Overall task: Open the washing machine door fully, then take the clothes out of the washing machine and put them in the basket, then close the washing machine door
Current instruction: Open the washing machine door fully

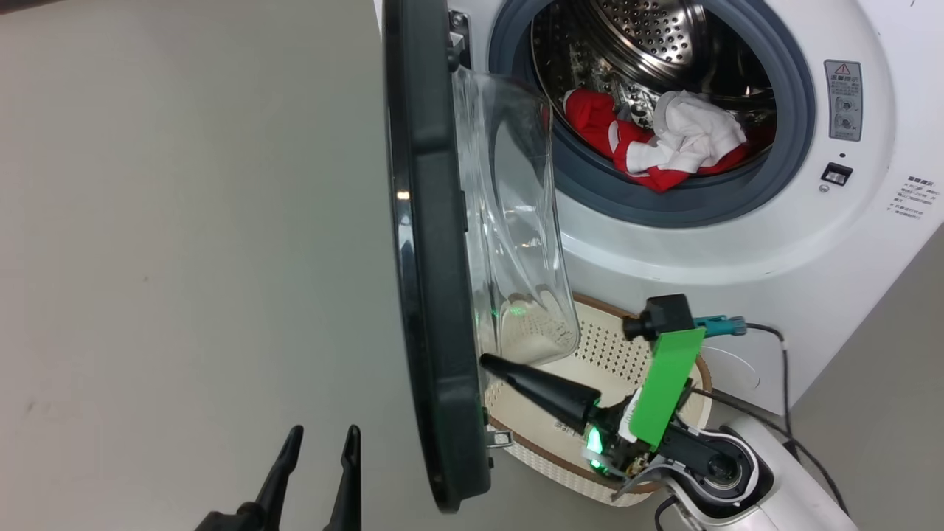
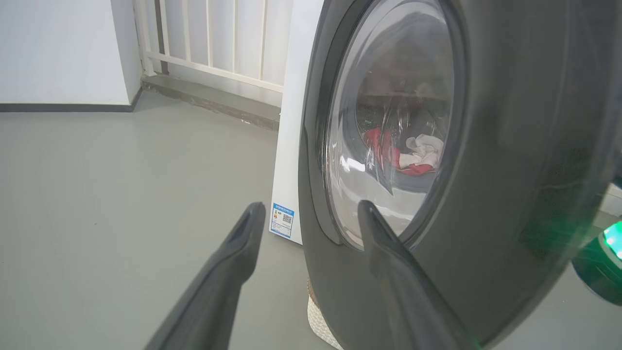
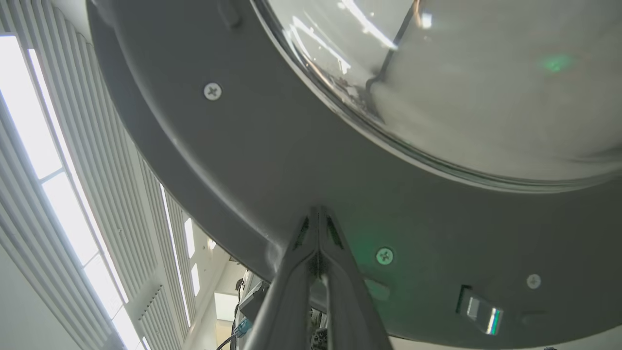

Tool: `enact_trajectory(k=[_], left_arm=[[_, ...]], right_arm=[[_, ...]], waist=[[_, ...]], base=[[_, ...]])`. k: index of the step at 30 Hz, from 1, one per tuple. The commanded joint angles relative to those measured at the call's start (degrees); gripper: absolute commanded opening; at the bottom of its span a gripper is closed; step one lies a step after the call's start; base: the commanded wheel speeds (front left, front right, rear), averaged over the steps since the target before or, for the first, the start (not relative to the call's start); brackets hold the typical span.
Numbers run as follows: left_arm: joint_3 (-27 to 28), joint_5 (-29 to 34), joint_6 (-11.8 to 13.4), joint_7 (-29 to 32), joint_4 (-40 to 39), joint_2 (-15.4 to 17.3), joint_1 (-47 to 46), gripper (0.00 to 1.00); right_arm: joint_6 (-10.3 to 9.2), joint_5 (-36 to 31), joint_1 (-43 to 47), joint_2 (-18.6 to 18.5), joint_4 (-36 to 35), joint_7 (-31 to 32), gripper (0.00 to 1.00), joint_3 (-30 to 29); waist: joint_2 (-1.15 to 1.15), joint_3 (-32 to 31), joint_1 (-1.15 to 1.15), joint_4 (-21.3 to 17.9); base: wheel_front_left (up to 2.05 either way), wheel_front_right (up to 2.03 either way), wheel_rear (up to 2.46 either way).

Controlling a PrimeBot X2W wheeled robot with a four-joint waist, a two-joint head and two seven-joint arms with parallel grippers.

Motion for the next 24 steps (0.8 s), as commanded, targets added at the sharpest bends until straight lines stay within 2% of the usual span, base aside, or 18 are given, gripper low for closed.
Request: enact_trajectory(k=[1, 11, 24], left_arm=[[1.71, 0.06, -0.26, -0.7, -1.11, 0.31, -0.77, 1.0], [1.37, 0.51, -1.28, -0.7, 0.56, 0.31, -1.42, 1.0], [2.22, 0.94, -2.27, -0.7, 2.13, 0.31, -1.76, 1.0]], right_arm=[[0.44, -1.61, -0.75, 0.78, -0.9, -1.12, 1.0, -0.35], [0.44, -7.73, 3.34, 0.14, 2.99, -5.61, 1.0, -3.99], [0.44, -13.99, 10.91, -3.66, 7.36, -14.8, 1.0, -4.55]], waist=[[0.0, -0.13, 0.0, -0.13], [0.0, -1.08, 0.0, -0.83], [0.0, -2.14, 0.0, -1.75]], base=[[0.0, 0.0, 0.0], [0.0, 0.0, 0.0], [0.0, 0.0, 0.0]])
